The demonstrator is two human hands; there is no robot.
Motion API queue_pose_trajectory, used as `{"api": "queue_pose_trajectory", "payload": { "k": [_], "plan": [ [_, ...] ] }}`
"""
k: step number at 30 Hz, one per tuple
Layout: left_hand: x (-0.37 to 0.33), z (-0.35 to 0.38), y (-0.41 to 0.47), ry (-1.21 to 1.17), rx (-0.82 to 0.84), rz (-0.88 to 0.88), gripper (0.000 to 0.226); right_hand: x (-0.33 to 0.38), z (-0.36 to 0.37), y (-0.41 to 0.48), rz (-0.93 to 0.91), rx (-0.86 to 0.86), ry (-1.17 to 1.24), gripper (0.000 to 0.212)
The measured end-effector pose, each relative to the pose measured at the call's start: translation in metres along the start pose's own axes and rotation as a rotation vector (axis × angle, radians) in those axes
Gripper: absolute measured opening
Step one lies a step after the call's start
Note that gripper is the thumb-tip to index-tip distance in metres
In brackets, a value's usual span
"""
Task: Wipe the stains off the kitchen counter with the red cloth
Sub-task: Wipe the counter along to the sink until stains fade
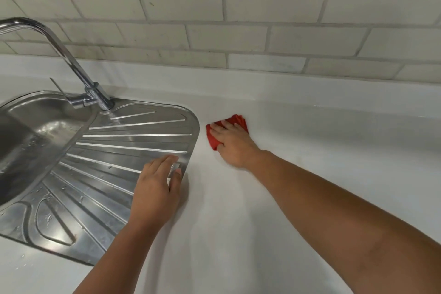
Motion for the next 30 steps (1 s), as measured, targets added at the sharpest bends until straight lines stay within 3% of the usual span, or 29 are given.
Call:
{"api": "queue_pose_trajectory", "payload": {
  "k": [4,8,11,13,16,19,24,30],
  "plan": [
    [-0.002,0.000,0.002,0.004,0.012,0.003,0.041,0.037,0.017,-0.035,-0.184,-0.010,0.086,0.059],
    [-0.015,0.003,0.008,0.002,0.030,0.043,0.037,0.043,0.021,-0.079,-0.231,0.062,0.170,0.056],
    [-0.042,0.008,0.015,-0.014,0.058,0.167,0.037,0.026,-0.002,-0.083,0.004,0.037,0.538,0.043],
    [-0.070,0.023,0.019,-0.040,0.136,0.327,0.040,0.008,-0.029,-0.086,0.156,-0.136,0.780,0.036],
    [-0.104,0.060,0.019,0.005,0.306,0.560,0.047,-0.018,-0.076,-0.103,0.116,-0.408,0.610,0.029],
    [-0.108,0.081,0.027,0.070,0.355,0.625,0.051,-0.056,-0.099,-0.116,0.162,-0.422,0.379,0.029],
    [-0.107,0.092,0.065,0.062,0.336,0.373,0.074,-0.107,-0.115,-0.132,0.277,-0.333,0.186,0.037],
    [-0.119,0.131,0.142,0.213,0.308,0.211,0.073,-0.152,-0.141,-0.162,0.332,-0.357,-0.027,0.041]
  ]
}}
Point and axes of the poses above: each hand's wrist, its own y-axis towards the middle knuckle, its own z-axis out of the palm, x = y × z, the point moved 9 cm from there along y, towards the middle knuckle, and after that the axes turned 11 degrees about y, right-handed, at the moved point
